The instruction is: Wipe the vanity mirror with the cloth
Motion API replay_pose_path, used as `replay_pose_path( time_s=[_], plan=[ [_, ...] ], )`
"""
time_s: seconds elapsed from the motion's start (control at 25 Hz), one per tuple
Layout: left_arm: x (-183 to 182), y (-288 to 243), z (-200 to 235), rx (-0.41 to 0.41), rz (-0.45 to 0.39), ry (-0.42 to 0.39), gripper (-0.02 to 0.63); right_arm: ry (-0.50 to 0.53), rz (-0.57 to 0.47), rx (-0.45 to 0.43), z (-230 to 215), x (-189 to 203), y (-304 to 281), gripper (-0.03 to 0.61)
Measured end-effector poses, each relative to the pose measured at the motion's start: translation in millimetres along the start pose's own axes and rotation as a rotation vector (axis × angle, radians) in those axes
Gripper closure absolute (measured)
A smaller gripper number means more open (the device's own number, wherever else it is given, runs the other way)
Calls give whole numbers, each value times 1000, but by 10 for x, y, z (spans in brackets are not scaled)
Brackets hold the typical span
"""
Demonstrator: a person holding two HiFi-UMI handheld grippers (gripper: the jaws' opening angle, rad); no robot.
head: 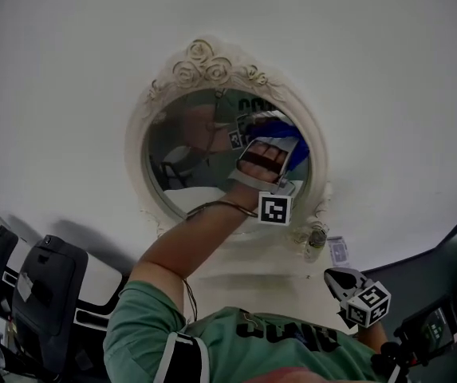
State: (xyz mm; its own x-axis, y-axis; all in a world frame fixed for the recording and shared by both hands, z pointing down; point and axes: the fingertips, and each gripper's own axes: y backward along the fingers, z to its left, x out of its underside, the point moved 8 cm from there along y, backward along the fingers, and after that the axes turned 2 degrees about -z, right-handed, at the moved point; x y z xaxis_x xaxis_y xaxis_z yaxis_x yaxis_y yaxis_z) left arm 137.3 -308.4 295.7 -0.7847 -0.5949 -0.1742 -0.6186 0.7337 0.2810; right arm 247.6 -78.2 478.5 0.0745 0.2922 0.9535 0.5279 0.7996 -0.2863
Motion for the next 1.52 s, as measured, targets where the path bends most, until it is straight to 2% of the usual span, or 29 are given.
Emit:
replay_pose_path(
  time_s=[0.24, 0.36, 0.44, 0.6, 0.8, 1.04, 1.2, 1.52],
  plan=[
    [-70, -38, -15, 3, -31, 15, 563, -29, 0, -1, -153, 178, 85, 568],
    [21, 102, 54, 15, -51, 51, 561, 1, -9, -22, -44, 23, -17, 568],
    [229, 310, 103, -2, -39, 75, 561, 31, -6, -44, 41, -86, -106, 568],
    [978, 837, 97, -23, 71, 76, 561, 78, 18, -86, 196, -262, -337, 568],
    [1926, 1465, -31, 8, 254, 34, 561, 120, 45, -151, 424, -399, -651, 568],
    [2621, 1890, -233, 67, 405, -1, 561, 175, 80, -232, 661, -422, -894, 568],
    [2689, 1832, -367, 103, 407, -29, 561, 186, 90, -242, 710, -433, -941, 568],
    [2670, 1759, -399, 83, 394, 20, 561, 175, 99, -211, 672, -374, -898, 568]
  ],
)
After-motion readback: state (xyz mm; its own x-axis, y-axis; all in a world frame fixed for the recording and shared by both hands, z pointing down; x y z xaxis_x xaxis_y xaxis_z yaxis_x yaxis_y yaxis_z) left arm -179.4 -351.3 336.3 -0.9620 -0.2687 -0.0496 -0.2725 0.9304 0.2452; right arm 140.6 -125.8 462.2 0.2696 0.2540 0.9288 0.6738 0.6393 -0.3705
